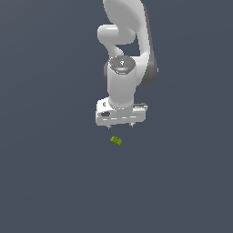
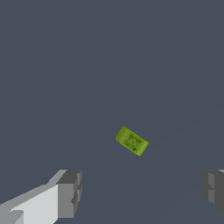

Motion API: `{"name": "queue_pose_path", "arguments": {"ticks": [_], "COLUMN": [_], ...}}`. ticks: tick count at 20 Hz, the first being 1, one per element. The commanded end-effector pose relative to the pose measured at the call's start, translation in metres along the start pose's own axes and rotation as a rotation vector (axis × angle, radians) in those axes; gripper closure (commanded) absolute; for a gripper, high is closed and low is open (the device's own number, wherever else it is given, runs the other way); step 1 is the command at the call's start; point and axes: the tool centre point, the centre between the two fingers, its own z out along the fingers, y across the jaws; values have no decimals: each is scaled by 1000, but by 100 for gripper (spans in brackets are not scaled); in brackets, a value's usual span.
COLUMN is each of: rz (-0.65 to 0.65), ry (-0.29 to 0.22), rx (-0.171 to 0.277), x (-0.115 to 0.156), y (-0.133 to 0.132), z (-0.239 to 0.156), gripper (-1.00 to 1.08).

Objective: Pick up the object and move it to a goal position.

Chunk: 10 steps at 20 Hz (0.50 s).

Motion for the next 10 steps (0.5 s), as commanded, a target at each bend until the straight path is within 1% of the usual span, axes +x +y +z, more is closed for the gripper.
{"name": "queue_pose_path", "arguments": {"ticks": [1,6,10], "rz": [-32,-126,-227], "ry": [-2,-5,-9], "rx": [-2,-8,-12], "x": [0,-1,-2], "y": [1,4,8], "z": [4,14,26], "gripper": [-92,-92,-92]}}
